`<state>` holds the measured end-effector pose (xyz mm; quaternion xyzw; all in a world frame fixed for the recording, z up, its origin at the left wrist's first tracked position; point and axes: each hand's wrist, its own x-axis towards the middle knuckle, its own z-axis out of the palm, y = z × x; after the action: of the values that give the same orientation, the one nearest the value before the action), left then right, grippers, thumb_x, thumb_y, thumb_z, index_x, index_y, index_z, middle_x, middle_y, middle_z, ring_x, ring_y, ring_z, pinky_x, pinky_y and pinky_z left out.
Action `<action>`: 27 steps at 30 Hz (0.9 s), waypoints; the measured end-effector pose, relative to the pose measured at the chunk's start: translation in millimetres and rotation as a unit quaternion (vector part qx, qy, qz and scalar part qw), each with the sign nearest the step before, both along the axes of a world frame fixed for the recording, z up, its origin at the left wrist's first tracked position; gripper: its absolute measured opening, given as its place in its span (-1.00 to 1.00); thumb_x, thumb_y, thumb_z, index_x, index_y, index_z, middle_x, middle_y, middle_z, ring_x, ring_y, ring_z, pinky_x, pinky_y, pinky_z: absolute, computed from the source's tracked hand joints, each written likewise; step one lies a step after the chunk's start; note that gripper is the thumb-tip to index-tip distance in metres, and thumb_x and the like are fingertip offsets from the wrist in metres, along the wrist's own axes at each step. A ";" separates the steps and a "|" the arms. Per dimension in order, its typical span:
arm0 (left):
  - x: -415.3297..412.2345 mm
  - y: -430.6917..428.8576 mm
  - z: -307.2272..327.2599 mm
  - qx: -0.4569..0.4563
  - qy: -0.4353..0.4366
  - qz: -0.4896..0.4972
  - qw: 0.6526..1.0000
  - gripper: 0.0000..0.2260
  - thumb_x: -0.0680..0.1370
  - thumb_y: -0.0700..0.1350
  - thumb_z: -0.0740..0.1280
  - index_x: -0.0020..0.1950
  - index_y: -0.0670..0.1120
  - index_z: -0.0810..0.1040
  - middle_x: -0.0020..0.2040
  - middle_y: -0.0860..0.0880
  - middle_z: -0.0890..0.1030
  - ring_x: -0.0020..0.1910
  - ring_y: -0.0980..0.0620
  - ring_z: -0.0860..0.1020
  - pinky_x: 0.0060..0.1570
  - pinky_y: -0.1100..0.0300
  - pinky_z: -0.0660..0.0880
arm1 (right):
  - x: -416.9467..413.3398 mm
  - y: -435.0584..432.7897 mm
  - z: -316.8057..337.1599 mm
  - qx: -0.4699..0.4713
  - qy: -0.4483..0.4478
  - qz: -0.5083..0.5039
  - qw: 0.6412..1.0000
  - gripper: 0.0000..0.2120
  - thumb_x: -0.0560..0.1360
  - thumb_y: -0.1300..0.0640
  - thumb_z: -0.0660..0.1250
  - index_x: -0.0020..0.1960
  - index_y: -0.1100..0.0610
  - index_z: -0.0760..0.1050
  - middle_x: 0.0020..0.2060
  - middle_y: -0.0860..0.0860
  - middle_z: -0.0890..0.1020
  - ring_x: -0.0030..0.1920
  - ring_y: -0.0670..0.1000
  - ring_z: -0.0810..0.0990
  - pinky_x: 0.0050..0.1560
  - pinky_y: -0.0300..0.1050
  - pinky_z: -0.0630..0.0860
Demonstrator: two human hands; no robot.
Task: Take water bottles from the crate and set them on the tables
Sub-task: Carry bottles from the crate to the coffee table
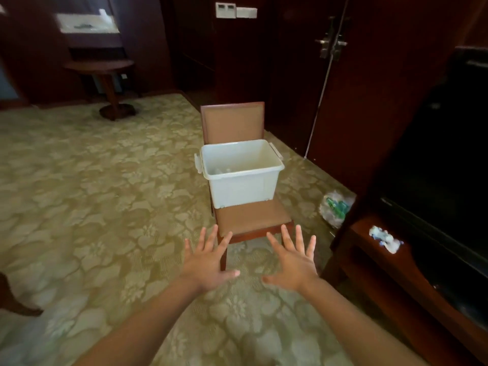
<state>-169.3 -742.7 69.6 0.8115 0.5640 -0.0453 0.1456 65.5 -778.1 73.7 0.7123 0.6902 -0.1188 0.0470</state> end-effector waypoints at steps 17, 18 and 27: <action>43.8 259.8 -5.3 0.001 0.016 0.099 0.995 -0.13 0.45 0.48 0.14 0.56 0.24 -0.31 0.58 -0.03 -0.37 0.54 -0.14 -0.39 0.45 -0.31 -0.30 | 48.4 308.5 -0.8 -0.006 -0.011 0.106 0.994 0.05 0.35 -0.50 0.26 0.58 -0.21 -0.28 0.54 0.03 -0.40 0.43 0.21 -0.61 0.35 0.41 -0.53; 41.9 282.5 -8.2 0.003 0.020 0.098 0.995 -0.13 0.45 0.48 0.13 0.55 0.24 -0.31 0.58 -0.03 -0.37 0.54 -0.14 -0.38 0.45 -0.31 -0.29 | 48.0 330.0 -2.7 -0.003 -0.008 0.103 0.995 0.04 0.36 -0.50 0.25 0.58 -0.21 -0.28 0.55 0.02 -0.40 0.43 0.21 -0.60 0.36 0.41 -0.53; 23.0 450.3 -9.7 -0.019 0.000 0.079 0.997 -0.16 0.50 0.40 0.19 0.55 0.24 -0.31 0.59 -0.05 -0.32 0.57 -0.12 -0.32 0.52 -0.22 -0.22 | 36.5 492.1 3.8 -0.007 0.025 0.065 0.998 -0.01 0.40 -0.41 0.30 0.59 -0.22 -0.23 0.58 -0.01 -0.33 0.48 0.18 -0.54 0.39 0.35 -0.50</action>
<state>-146.3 -292.4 59.9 0.7615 0.6254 -0.0444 0.1645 102.0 -286.0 77.5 0.6622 0.7353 -0.1377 0.0420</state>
